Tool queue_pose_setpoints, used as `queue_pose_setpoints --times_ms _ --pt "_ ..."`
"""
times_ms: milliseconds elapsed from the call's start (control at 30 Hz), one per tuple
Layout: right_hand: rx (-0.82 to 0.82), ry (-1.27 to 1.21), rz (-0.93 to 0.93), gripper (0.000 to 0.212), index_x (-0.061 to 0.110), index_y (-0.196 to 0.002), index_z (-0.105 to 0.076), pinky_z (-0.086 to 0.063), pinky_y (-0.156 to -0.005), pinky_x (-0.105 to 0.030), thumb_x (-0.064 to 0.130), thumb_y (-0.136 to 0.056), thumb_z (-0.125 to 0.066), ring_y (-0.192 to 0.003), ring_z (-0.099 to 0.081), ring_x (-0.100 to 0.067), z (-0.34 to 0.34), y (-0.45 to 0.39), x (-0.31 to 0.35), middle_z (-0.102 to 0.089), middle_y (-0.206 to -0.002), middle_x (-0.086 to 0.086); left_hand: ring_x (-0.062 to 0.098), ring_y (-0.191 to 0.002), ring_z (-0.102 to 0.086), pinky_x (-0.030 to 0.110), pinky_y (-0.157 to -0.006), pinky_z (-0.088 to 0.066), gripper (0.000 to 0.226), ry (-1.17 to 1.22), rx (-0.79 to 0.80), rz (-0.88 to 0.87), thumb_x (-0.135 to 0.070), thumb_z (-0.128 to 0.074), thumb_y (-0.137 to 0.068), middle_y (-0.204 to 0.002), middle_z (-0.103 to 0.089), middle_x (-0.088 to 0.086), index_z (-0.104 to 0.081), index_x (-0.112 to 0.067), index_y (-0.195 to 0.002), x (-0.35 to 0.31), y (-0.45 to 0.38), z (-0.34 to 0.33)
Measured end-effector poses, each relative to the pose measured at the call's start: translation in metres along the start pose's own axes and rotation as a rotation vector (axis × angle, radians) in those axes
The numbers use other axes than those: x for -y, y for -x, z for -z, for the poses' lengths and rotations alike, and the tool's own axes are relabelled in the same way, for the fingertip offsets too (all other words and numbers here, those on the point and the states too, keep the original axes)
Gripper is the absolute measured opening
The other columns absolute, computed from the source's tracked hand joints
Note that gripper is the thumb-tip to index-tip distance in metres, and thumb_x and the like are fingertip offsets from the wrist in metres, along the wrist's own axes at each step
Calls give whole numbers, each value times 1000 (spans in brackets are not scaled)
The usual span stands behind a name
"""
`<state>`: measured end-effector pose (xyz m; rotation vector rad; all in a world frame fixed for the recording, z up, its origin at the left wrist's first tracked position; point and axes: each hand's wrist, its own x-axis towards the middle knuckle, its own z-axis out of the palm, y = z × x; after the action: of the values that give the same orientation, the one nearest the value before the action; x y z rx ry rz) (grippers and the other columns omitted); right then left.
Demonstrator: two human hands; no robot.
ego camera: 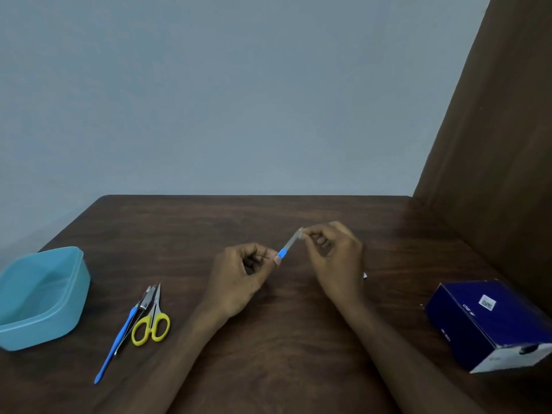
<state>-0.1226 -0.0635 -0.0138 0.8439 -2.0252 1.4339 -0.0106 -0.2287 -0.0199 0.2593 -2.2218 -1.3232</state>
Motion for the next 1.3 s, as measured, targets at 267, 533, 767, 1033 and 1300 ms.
queue_pose_setpoints --times_ms 267,533,767,1033,1300 --pt "111 -104 -6 12 29 -93 -83 -55 -82 -24 19 -89 -87 -104 -69 -13 -1 17 24 -63 -110 6 10 -74 -73 38 -67 -61 10 -22 -64 -31 -37 -81 -94 -80 -78 -14 -80 -29 -87 -1 1 1" --pt "188 -384 -271 13 18 -87 -81 -64 -83 -33 5 -89 -83 -83 -80 -13 -14 14 22 -82 -85 6 4 -79 -77 27 -69 -60 13 -75 -68 -111 -24 -84 -92 -84 -80 -16 -74 -25 -85 -1 2 -1" --pt "172 -400 -328 12 15 -83 -79 -65 -80 -37 6 -87 -85 -82 -80 -22 -15 11 12 -82 -84 0 8 -63 -71 17 -60 -54 25 20 -77 -3 -28 -97 -77 -78 -80 -13 -80 -28 -95 0 0 2" --pt "158 -324 -284 11 18 -83 -79 -66 -74 -40 11 -86 -87 -75 -78 -17 -14 12 10 -80 -81 4 10 -89 -80 35 -84 -64 22 110 3 0 -17 -88 -88 -94 -84 -12 -85 -22 -109 -3 -1 3" --pt "167 -297 -260 13 21 -86 -77 -64 -68 -37 17 -86 -89 -73 -76 -17 -14 10 7 -79 -81 6 15 -99 -80 28 -89 -62 26 146 7 -28 -11 -87 -88 -102 -84 -9 -84 -16 -113 -1 -3 3"
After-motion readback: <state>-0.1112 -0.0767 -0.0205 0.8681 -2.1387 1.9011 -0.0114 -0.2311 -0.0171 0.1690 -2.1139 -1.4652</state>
